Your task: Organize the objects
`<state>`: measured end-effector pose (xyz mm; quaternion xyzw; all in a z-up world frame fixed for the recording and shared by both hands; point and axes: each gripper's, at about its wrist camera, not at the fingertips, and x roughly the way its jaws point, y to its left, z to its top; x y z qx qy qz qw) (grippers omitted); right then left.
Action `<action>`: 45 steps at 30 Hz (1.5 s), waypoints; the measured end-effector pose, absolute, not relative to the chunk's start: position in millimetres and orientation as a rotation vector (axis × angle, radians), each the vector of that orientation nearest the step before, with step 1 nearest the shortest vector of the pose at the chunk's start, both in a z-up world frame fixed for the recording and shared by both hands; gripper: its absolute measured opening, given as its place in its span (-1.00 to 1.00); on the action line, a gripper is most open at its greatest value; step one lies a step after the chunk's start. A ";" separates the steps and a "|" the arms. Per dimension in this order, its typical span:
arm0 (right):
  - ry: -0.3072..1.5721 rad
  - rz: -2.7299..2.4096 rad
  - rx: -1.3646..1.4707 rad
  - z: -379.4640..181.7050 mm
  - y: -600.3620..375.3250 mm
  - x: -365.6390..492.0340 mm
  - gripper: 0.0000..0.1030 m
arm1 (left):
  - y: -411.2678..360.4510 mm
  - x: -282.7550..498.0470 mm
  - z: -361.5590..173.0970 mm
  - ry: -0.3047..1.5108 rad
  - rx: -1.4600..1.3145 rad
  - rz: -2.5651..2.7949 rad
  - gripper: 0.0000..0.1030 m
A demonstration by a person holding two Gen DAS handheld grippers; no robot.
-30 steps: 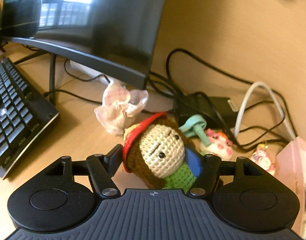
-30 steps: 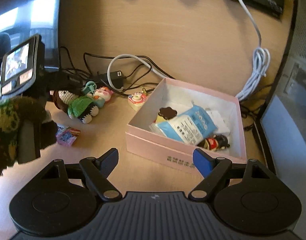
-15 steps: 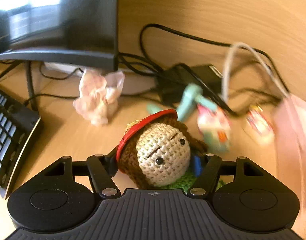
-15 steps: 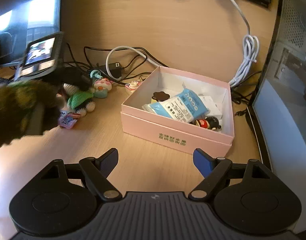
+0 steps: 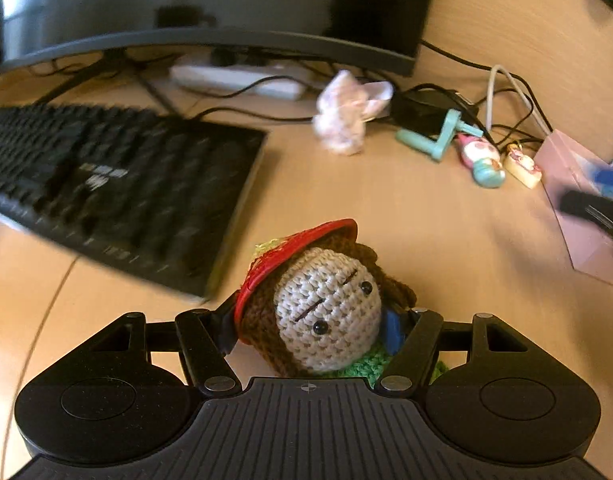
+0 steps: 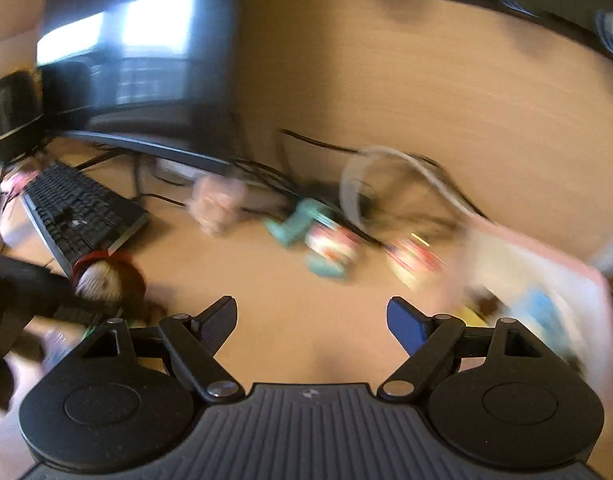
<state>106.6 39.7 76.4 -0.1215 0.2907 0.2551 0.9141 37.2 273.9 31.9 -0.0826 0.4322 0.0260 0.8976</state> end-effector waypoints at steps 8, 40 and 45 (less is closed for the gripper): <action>0.575 0.555 -0.291 31.2 172.4 182.3 0.61 | 310.2 10.3 33.1 0.896 -0.245 -0.038 0.39; 0.701 0.338 -0.263 47.7 -83.9 0.8 0.31 | 135.3 40.2 26.5 0.944 0.153 -0.205 0.41; 0.728 0.331 -0.227 43.5 -96.2 1.0 0.33 | 140.5 17.3 36.7 0.897 0.067 -0.231 0.40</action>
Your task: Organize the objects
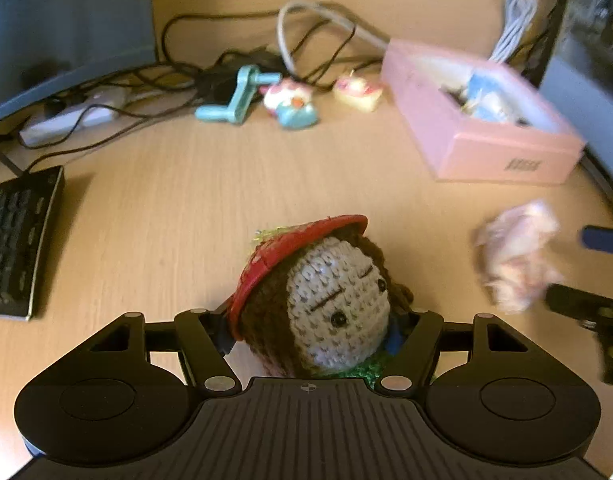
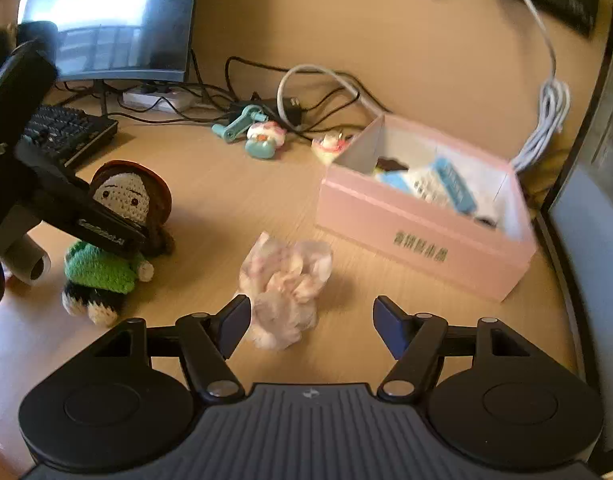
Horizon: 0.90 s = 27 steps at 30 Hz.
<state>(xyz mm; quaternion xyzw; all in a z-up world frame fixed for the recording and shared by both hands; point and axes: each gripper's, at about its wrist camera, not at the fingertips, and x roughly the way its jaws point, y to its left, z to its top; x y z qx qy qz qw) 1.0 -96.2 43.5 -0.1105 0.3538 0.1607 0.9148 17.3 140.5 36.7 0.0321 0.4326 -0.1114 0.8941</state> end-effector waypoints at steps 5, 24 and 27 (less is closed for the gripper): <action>0.711 0.363 -0.234 46.5 -92.6 -0.3 0.40 | 139.7 -4.0 46.6 0.840 0.157 -0.238 0.40; 0.704 0.336 -0.221 41.4 -83.0 -4.0 0.58 | 136.2 -19.0 37.3 0.931 0.026 -0.270 0.38; 0.726 0.323 -0.210 34.8 -78.2 15.1 0.58 | 132.5 -25.2 42.6 0.927 0.013 -0.303 0.37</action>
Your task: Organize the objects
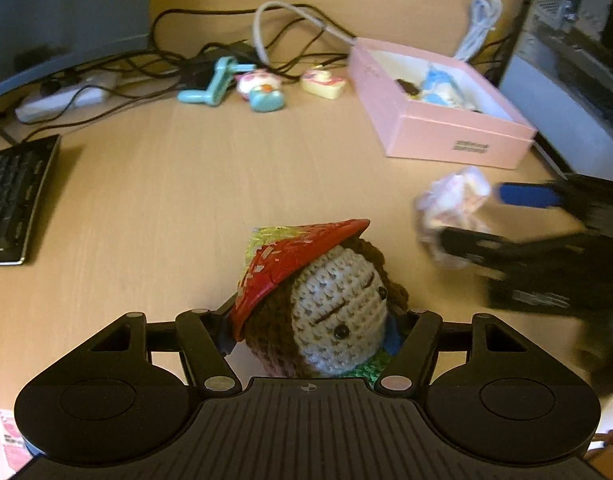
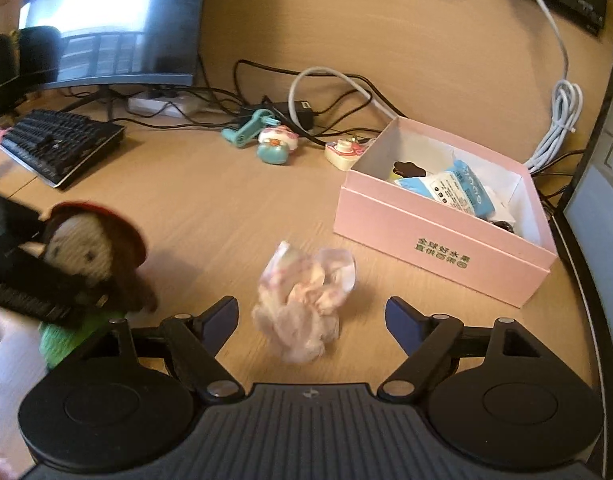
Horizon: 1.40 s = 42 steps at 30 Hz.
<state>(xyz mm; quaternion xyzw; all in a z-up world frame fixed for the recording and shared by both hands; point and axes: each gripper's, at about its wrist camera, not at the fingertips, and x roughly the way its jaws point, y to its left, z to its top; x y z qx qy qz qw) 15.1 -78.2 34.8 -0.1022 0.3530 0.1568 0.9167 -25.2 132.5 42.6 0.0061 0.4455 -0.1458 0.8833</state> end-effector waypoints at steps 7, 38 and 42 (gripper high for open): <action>0.748 0.337 -0.209 44.1 -80.1 17.6 -0.58 | 141.1 -45.3 90.1 0.744 -0.175 -0.492 0.35; 0.886 0.428 0.139 56.6 -131.2 5.3 0.43 | 55.1 -63.1 29.2 0.732 0.420 -0.574 0.40; 0.885 0.398 0.089 50.9 -134.8 6.9 0.43 | 89.9 -54.9 41.5 0.824 0.184 -0.554 0.40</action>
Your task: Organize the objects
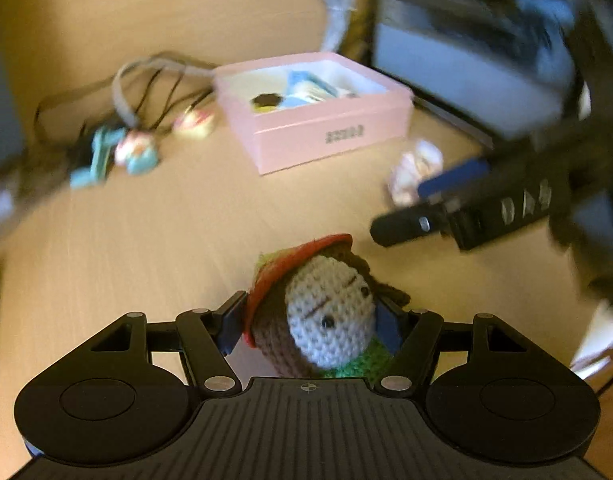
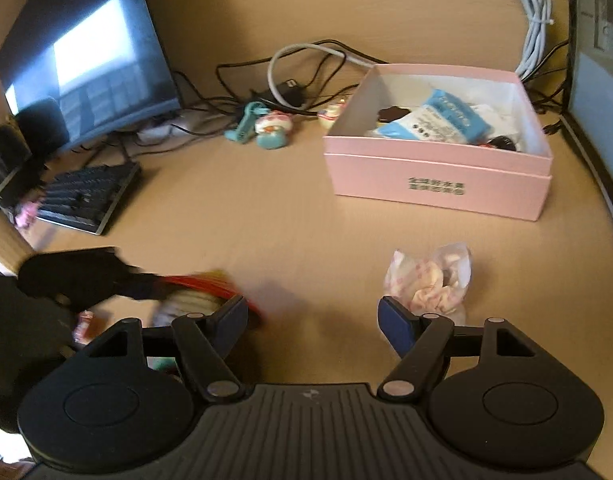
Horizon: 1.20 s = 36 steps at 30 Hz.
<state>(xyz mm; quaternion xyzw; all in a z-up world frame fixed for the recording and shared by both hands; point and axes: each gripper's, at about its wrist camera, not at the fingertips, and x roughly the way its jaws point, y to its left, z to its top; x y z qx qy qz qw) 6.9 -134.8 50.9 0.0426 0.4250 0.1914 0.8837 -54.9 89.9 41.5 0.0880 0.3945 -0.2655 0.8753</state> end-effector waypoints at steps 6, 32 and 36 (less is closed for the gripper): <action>0.850 0.516 0.196 68.8 -136.4 4.5 0.47 | 70.3 -80.9 50.0 0.656 0.486 -0.515 0.30; 0.713 0.365 -0.110 66.9 -149.5 1.1 0.60 | 74.8 -59.2 28.4 1.033 -0.165 -0.186 0.27; 0.758 0.378 -0.149 50.0 -155.2 -0.4 0.60 | 67.8 -60.9 24.5 1.006 -0.155 -0.186 0.12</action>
